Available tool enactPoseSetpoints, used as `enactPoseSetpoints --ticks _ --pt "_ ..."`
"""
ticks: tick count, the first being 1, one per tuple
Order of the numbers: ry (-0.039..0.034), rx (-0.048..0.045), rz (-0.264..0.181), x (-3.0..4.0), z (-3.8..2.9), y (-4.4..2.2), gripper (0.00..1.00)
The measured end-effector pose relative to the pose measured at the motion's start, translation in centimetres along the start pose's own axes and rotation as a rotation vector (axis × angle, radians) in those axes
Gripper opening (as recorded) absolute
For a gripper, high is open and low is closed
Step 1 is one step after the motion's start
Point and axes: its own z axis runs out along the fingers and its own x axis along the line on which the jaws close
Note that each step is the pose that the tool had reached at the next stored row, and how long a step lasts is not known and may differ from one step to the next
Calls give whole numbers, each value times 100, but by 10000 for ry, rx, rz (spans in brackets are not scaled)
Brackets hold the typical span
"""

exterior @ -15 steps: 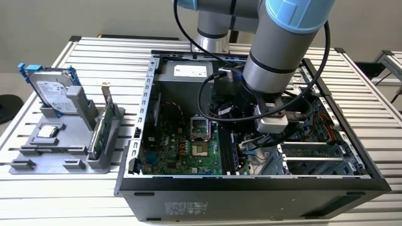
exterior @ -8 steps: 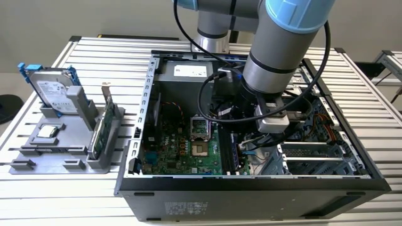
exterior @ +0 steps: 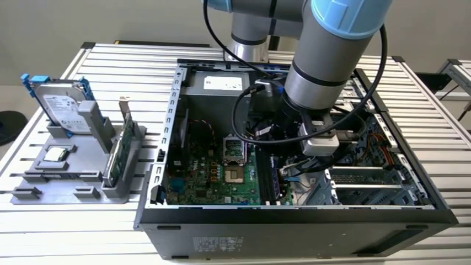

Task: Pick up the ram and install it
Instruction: 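Press down the ram until it locks into place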

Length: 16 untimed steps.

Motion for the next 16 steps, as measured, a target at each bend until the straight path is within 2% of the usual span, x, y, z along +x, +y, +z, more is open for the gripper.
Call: enactPoseSetpoints --ticks 3,11,16 --pt "0 3 65 1 0 0 0" --pt "-10 29 763 1 0 0 0" --pt "-10 28 712 0 0 0 0"
